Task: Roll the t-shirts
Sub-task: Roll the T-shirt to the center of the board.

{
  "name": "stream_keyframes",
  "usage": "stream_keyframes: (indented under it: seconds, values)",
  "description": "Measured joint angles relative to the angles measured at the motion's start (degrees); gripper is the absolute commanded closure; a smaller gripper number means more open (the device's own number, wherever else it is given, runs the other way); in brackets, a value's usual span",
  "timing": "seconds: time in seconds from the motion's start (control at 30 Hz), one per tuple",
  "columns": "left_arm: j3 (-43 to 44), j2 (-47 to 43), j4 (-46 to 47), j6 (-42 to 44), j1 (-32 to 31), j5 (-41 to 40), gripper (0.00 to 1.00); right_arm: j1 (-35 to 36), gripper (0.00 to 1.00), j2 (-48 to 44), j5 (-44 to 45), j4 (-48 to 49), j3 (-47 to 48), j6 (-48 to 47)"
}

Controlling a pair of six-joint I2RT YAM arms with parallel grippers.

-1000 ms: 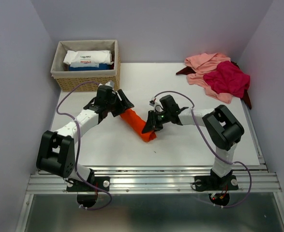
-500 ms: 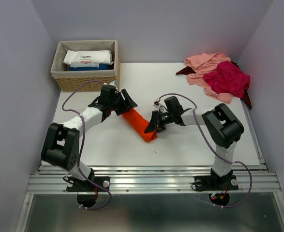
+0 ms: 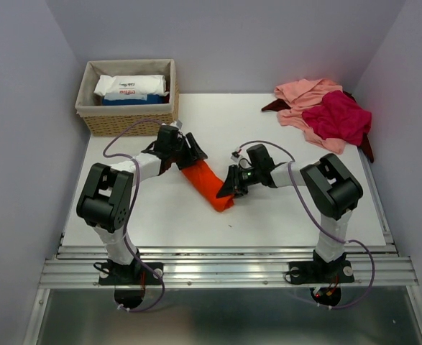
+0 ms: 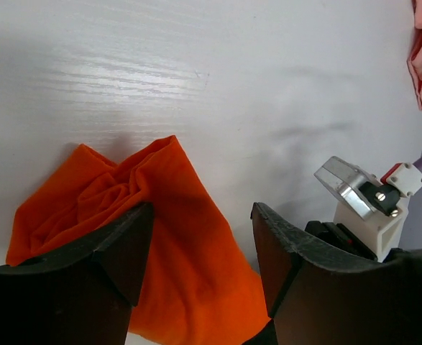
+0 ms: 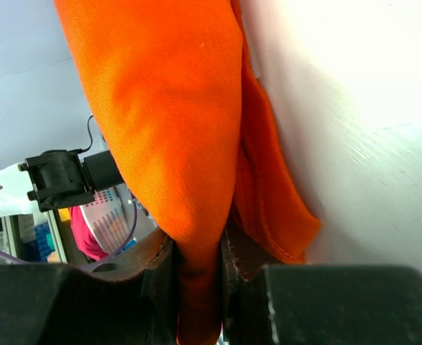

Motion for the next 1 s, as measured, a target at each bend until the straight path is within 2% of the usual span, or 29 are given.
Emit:
stream_keyframes:
  seconds: [0.1,0.13,0.17,0.23,0.33,0.57,0.63,0.7,0.73,0.83,0.93,1.0]
  values:
    - [0.3,1.6,0.9,0.0,0.0,0.5,0.32,0.0,0.59,-0.1,0.6,0.0,-0.3,0.0]
    - [0.3,1.9,1.4,0.0,0.0,0.7,0.32,0.0,0.39,-0.5,1.3,0.0,-0.8,0.1]
    - [0.3,2.1,1.6,0.0,0.0,0.8,0.32,0.0,0.29,-1.0,1.8,-0.2,-1.2,-0.2]
    - [0.3,2.1,1.9,0.0,0.0,1.0,0.32,0.0,0.23,-2.9,4.0,-1.6,-2.0,-0.5]
    - [0.3,2.2,2.2,0.0,0.0,1.0,0.33,0.0,0.18,-7.6,8.4,-4.8,-3.0,-2.0]
    - [0.2,2.4,2.6,0.0,0.0,1.2,0.33,0.0,0.18,-21.4,20.6,-17.2,-4.6,-5.6]
    - [0.2,2.4,2.6,0.0,0.0,1.2,0.33,0.0,0.28,-25.5,24.0,-20.2,-4.6,-6.1]
    - [0.1,2.4,2.8,0.0,0.0,1.2,0.33,0.2,0.43,-27.9,26.7,-22.1,-4.3,-6.2]
    - [0.0,2.4,2.9,0.0,0.0,1.2,0.33,0.5,0.63,-29.1,28.4,-23.1,-4.0,-6.4]
    - [-0.2,2.4,3.0,0.0,0.0,1.2,0.33,2.5,0.88,-30.6,32.1,-24.5,-2.5,-5.6]
    - [-0.2,2.4,3.0,0.0,-0.2,1.1,0.33,6.1,0.97,-29.2,33.5,-23.2,-0.7,-3.7]
    - [-0.3,2.4,3.3,0.0,-0.2,1.1,0.33,7.7,0.99,-27.3,33.5,-21.1,-0.1,-1.7]
